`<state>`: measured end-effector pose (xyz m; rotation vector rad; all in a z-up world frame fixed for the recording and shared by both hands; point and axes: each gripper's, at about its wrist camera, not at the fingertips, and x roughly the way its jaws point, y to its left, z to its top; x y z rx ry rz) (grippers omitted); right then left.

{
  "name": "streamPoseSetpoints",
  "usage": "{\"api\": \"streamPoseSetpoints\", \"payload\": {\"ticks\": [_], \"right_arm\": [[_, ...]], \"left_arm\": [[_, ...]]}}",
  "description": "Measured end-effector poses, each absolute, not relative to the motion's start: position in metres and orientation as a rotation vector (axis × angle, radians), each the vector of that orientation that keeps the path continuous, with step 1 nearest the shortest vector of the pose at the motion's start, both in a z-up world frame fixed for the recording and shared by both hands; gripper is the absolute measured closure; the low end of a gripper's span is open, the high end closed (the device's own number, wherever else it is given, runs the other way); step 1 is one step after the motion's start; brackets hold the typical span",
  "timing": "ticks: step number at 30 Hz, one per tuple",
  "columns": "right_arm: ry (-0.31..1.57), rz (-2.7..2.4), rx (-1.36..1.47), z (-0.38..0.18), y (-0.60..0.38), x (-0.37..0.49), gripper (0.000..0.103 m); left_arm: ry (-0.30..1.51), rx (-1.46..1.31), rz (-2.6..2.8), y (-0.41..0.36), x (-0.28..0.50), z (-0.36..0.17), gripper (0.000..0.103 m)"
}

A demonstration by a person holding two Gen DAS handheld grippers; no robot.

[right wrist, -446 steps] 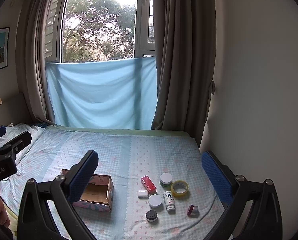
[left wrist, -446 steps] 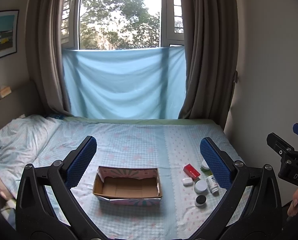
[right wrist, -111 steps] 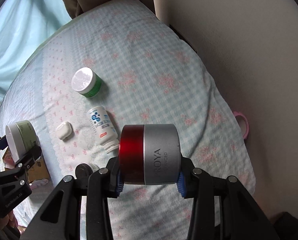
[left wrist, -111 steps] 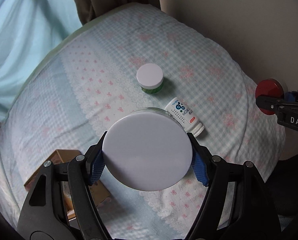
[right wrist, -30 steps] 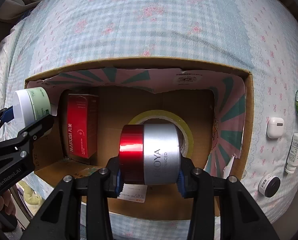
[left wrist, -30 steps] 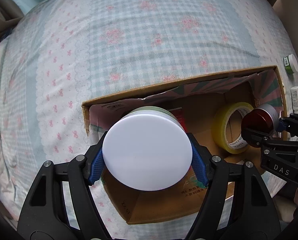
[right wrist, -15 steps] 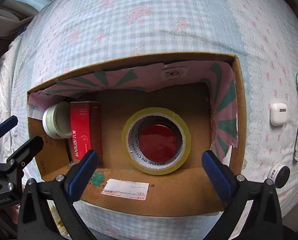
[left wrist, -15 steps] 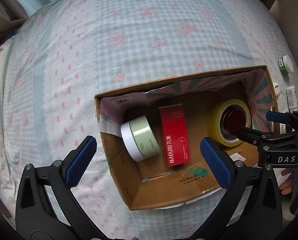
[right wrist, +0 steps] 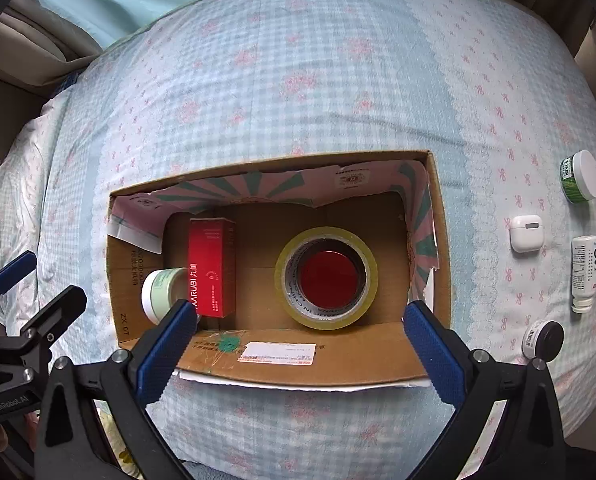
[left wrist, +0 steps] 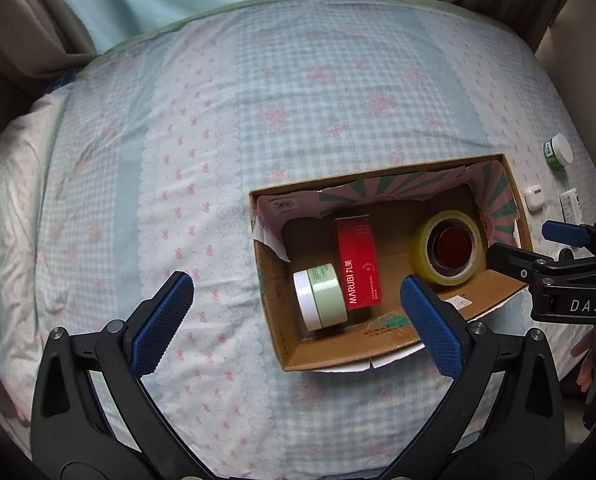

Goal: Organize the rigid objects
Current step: 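Withdraw both tools from the box toward the remaining items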

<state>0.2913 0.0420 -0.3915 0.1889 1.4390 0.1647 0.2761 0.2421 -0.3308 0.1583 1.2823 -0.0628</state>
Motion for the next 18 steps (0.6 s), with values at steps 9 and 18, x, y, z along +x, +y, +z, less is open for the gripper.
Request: {"api": "streamPoseSetpoints", "payload": {"ticks": [9, 18], "right_arm": [[1.314, 0.156, 0.124, -0.309, 0.047, 0.259, 0.0], [1.169, 0.083, 0.085, -0.22, 0.024, 0.207, 0.0]], "left_arm": [[1.108, 0.209, 0.0, 0.247, 0.222, -0.249, 0.0], [1.017, 0.188, -0.081, 0.227, 0.171, -0.193, 0.0]]}}
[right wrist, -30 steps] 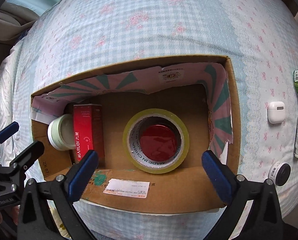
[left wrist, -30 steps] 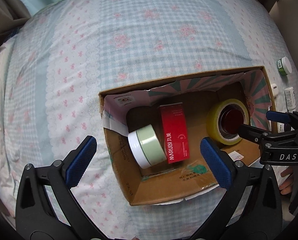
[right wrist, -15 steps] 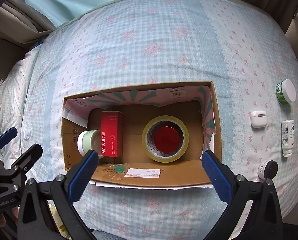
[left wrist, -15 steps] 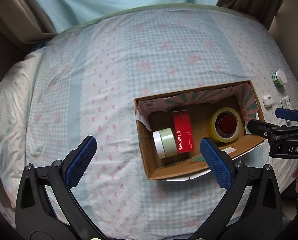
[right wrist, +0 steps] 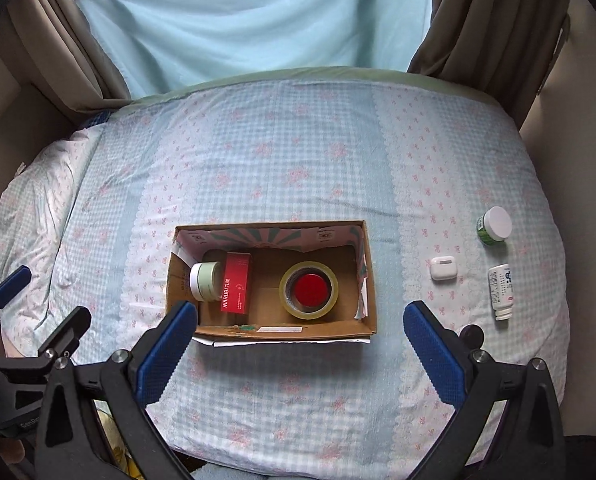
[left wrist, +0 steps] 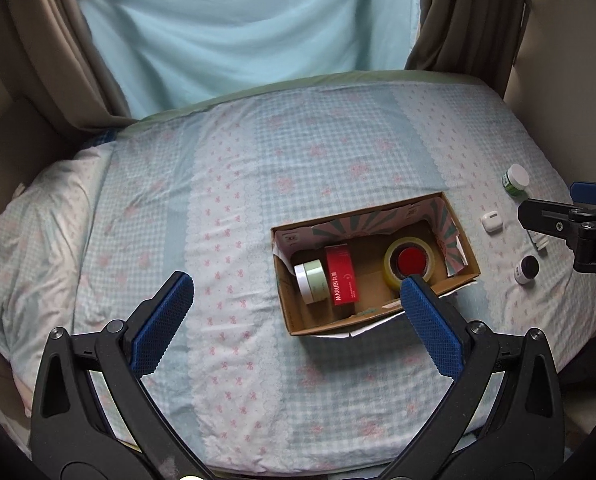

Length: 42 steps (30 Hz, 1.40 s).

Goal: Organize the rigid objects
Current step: 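Withdraw both tools from the box toward the remaining items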

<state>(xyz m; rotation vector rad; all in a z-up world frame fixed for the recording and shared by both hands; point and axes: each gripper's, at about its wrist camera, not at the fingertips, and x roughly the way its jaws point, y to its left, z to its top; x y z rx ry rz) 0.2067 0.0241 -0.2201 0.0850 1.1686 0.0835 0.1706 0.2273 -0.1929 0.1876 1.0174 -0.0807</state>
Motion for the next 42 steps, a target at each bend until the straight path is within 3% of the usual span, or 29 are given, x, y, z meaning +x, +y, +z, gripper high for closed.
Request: {"api": "streamPoseSetpoints", "payload": {"ticks": [11, 20, 33, 42], "right_arm": [[1.094, -0.044, 0.196, -0.166, -0.068, 0.152, 0.0], [1.079, -0.072, 0.165, -0.164, -0.177, 0.151, 0.0], [1.239, 0.086, 0.089, -0.255, -0.306, 0.226, 0.0], [1.353, 0.118, 0.046, -0.346, -0.339, 0.264, 0.0]], "left_arm": [[0.926, 0.213, -0.23, 0.134, 0.128, -0.151, 0.0], [0.958, 0.168, -0.287, 0.022, 0.121, -0.162, 0.0], [1.077, 0.132, -0.168, -0.128, 0.135, -0.257, 0.0], [1.149, 0.198, -0.245, -0.198, 0.137, -0.367, 0.0]]}}
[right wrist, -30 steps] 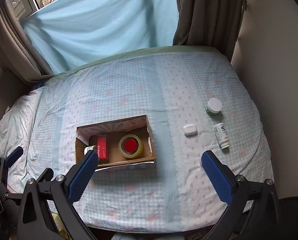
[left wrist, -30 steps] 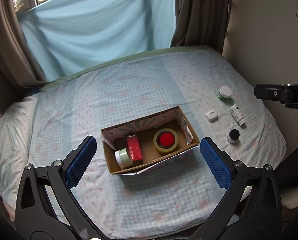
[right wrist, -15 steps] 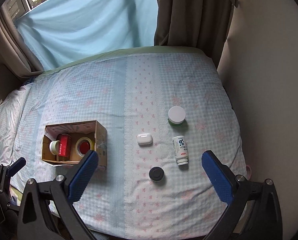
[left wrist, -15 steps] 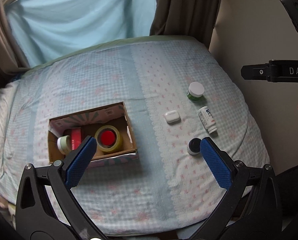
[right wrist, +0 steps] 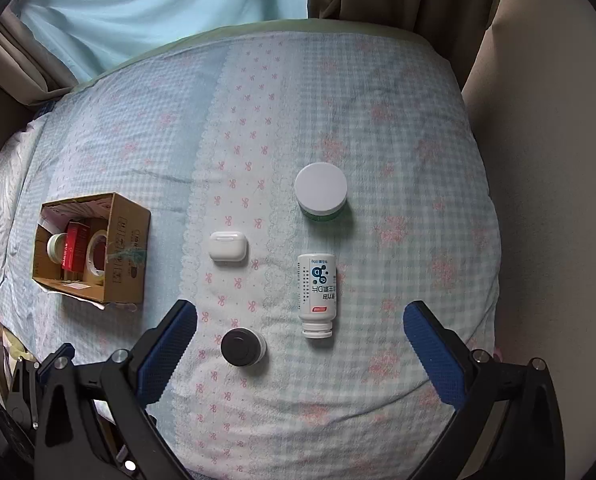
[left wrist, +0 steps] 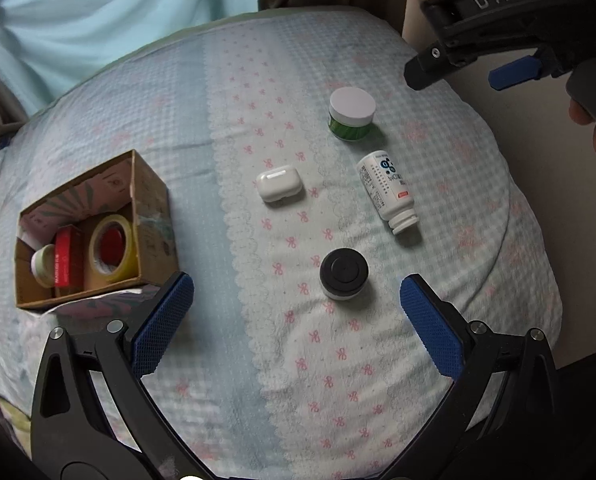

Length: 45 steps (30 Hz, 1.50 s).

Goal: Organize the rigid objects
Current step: 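Withdraw both tools from the box toward the remaining items, then grasp the black-lidded jar with the left tool while the right tool grasps the white pill bottle, then carry the black jar with the left tool while the right tool carries the pill bottle to the box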

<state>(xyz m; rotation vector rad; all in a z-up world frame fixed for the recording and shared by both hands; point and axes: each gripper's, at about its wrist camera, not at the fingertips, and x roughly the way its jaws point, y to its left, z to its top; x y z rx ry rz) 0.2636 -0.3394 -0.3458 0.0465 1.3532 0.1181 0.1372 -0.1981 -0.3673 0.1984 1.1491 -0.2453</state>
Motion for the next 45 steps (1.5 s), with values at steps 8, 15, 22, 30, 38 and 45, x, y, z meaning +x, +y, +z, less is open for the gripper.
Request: {"api": "streamPoseSetpoints", "payload": {"ticks": [8, 15, 22, 30, 38, 45], "right_arm": [[1.461, 0.128, 0.01, -0.439, -0.353, 0.289, 0.006], [1.548, 0.15, -0.003, -0.496, -0.35, 0.296, 0.017], [1.605, 0.188, -0.001, -0.521, -0.339, 0.299, 0.028], [1.624, 0.181, 0.022, -0.534, -0.328, 0.303, 0.057], [1.612, 0.186, 0.05, -0.537, -0.332, 0.303, 0.057], [1.585, 0.159, 0.114, -0.512, -0.353, 0.294, 0.057]], "left_arm": [[1.174, 0.27, -0.262, -0.234, 0.145, -0.469, 0.0], [1.179, 0.31, -0.273, -0.248, 0.152, -0.516, 0.009], [1.203, 0.302, -0.292, -0.254, 0.162, -0.529, 0.03], [1.239, 0.258, -0.326, -0.252, 0.175, -0.533, 0.049], [1.231, 0.255, -0.32, -0.249, 0.17, -0.529, 0.049], [1.199, 0.236, -0.302, -0.235, 0.167, -0.505, 0.049]]}}
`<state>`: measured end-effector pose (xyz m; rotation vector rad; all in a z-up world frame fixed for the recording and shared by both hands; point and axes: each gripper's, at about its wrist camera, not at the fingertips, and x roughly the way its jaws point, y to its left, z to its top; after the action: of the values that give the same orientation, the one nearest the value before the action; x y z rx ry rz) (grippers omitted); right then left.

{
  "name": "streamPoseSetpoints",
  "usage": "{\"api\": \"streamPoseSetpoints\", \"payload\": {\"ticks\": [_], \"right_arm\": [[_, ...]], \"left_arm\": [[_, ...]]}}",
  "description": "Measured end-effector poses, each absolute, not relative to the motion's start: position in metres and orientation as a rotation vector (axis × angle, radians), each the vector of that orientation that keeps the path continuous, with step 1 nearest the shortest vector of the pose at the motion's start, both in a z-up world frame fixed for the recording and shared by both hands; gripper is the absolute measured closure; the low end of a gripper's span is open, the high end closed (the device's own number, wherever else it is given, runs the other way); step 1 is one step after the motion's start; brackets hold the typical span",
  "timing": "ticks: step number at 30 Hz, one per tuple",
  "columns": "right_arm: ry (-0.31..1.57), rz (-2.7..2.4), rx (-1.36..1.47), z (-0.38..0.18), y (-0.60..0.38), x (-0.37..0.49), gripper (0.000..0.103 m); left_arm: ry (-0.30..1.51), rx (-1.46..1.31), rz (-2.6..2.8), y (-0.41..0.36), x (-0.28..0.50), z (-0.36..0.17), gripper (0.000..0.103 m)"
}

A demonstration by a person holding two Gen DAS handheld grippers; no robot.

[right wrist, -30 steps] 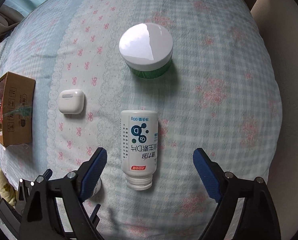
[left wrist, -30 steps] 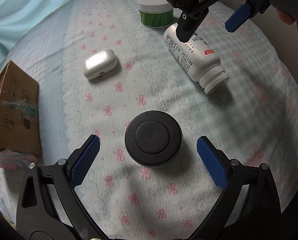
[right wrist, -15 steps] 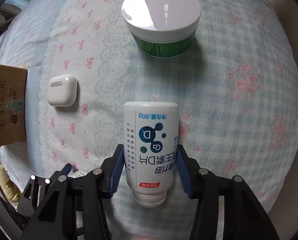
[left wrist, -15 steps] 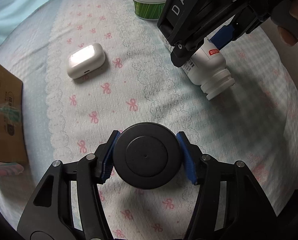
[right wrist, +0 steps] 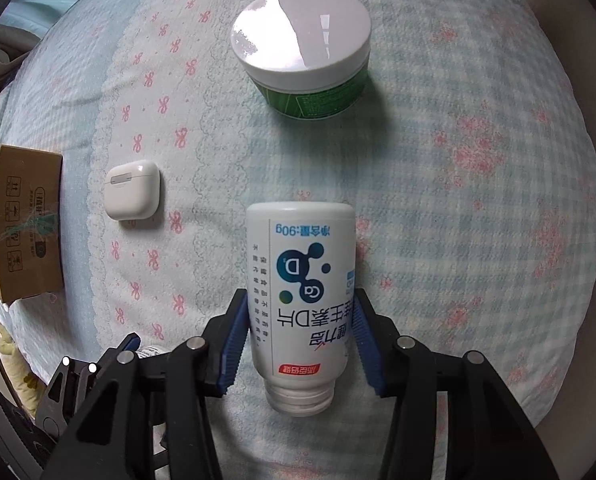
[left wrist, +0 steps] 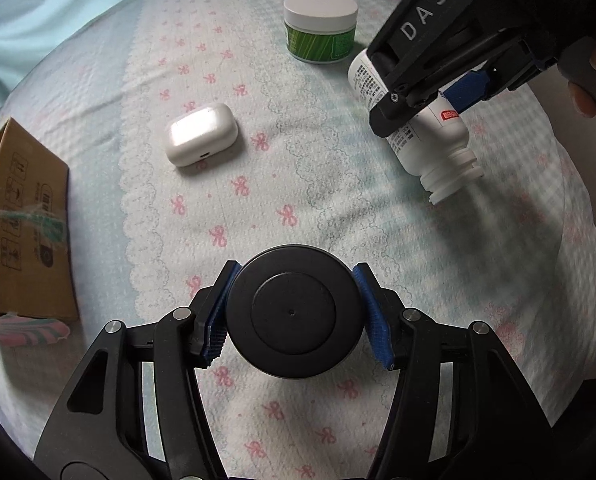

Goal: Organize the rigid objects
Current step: 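Carry the black jar with the left tool while the right tool carries the pill bottle to the box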

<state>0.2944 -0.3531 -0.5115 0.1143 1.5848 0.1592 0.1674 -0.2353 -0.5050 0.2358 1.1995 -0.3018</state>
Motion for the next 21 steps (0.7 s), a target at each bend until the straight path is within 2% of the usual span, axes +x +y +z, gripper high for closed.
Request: {"api": "streamPoseSetpoints", "payload": {"ticks": [6, 21], "right_arm": [[1.506, 0.146, 0.135, -0.457, -0.36, 0.278, 0.057], [1.254, 0.175, 0.181, -0.26, -0.315, 0.212, 0.057]], "left_arm": [[1.155, 0.19, -0.277, -0.221, 0.174, -0.452, 0.049], [0.957, 0.124, -0.226, -0.166, 0.176, -0.231, 0.049]]}}
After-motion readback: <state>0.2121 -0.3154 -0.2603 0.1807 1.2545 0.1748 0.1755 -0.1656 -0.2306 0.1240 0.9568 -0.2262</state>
